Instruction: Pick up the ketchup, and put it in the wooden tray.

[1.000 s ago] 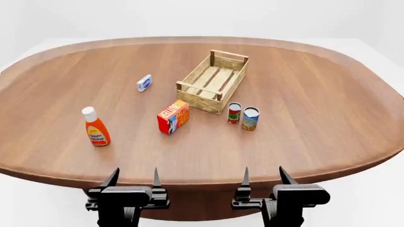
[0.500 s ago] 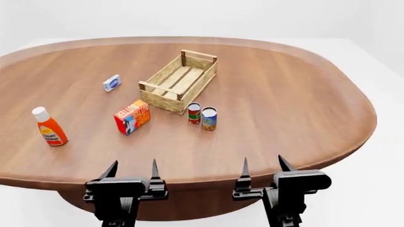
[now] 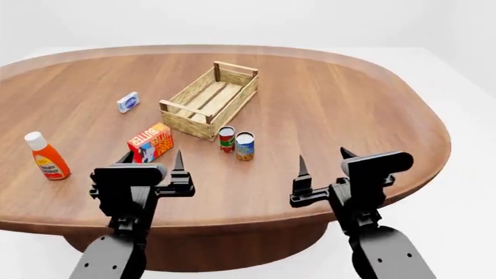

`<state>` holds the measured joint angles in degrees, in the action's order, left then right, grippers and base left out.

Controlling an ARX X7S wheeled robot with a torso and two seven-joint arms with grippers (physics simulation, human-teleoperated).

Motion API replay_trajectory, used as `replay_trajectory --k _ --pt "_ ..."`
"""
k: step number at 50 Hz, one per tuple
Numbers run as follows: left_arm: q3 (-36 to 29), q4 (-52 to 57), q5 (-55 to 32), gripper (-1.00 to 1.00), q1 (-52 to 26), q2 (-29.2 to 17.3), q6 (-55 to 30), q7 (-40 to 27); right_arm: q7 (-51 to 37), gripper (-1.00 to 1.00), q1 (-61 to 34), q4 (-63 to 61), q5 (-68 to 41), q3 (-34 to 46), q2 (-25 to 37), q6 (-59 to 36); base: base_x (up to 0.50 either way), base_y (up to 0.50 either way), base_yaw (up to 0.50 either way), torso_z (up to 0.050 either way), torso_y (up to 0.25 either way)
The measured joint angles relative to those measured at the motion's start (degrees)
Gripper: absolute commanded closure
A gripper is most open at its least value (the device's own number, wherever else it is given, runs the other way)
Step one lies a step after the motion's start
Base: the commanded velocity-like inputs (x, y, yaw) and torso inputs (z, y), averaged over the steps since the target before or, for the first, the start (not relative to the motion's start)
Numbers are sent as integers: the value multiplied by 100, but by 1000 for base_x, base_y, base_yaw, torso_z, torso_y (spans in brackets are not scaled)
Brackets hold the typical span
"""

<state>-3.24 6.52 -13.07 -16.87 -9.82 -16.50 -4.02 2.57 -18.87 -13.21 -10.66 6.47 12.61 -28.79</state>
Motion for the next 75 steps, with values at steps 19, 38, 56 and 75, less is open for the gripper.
replay_trajectory --k 19,38,56,75 --pt "-156 -347 35 -100 -738 -141 -462 -58 251 -100 -609 -22 -257 -51 234 -423 353 18 440 0 0" --pt "-260 -421 61 -100 -921 -224 -650 -125 314 -100 -749 68 -315 5 327 -448 348 89 394 0 0" --pt "-383 -510 69 -100 -1151 -326 -833 -102 304 -100 -824 8 -284 172 413 -610 82 48 0 0 0" --pt "-497 -551 68 -100 -1327 -398 -922 -74 278 -100 -838 -62 -313 236 462 -694 463 94 0 0 1"
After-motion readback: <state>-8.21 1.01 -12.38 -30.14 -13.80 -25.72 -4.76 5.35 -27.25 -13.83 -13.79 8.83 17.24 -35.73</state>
